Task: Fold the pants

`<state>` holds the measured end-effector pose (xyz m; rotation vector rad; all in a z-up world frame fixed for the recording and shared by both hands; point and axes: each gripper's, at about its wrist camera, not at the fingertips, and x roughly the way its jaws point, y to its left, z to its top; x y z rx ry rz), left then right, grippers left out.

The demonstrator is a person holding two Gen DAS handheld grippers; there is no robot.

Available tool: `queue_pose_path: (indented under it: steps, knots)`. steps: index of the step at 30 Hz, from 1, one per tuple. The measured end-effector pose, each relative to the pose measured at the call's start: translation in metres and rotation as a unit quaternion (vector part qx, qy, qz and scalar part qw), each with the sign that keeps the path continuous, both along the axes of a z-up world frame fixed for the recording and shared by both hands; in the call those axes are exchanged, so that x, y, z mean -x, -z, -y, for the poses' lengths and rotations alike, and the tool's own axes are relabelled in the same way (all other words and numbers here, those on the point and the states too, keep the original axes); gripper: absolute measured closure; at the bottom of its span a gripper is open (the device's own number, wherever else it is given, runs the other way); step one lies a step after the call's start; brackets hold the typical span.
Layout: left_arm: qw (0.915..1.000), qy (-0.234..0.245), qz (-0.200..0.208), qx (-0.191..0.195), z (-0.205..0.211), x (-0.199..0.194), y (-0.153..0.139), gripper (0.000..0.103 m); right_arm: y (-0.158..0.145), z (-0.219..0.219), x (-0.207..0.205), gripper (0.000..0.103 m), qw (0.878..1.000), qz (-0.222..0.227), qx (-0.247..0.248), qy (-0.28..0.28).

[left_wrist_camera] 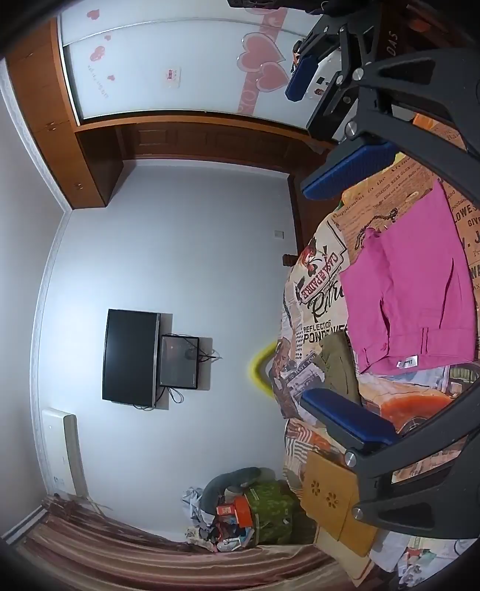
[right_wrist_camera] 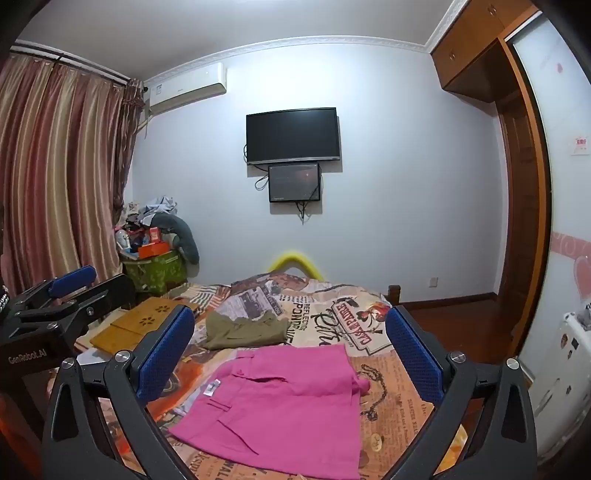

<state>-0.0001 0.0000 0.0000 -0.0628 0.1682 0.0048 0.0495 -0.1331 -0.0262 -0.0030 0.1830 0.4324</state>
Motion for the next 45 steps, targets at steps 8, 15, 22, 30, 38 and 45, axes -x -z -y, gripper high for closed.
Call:
queue_pose_path:
  steps: [8,15,22,30,38,45]
  knots:
    - [0.9999,-0.007,-0.011,0.011,-0.005,-0.002,-0.005,0.000,-0.002,-0.003,0.001,0.000,1.000,0.002,0.004,-0.002]
    - [0.9997,-0.017,-0.009,0.018,-0.010,-0.001,-0.001,0.000,-0.001,-0.005,0.001,0.000,1.000,0.004,0.008,0.000]
    - [0.9997,-0.019,-0.008,0.014,-0.005,-0.003,0.002,0.000,0.004,-0.007,-0.001,0.000,1.000,0.003,0.008,-0.002]
    - [0.9997,-0.018,-0.011,0.015,-0.004,-0.004,0.002,0.000,0.005,-0.008,-0.002,0.000,1.000,0.003,0.009,-0.003]
    - [0.9996,-0.021,-0.008,0.016,-0.006,-0.005,0.002,0.000,0.005,-0.007,-0.001,0.000,1.000,0.003,0.008,-0.002]
    - [0.9996,-0.022,-0.008,0.018,-0.008,-0.005,0.003,0.000,0.005,-0.007,-0.003,0.000,1.000,0.003,0.010,-0.001]
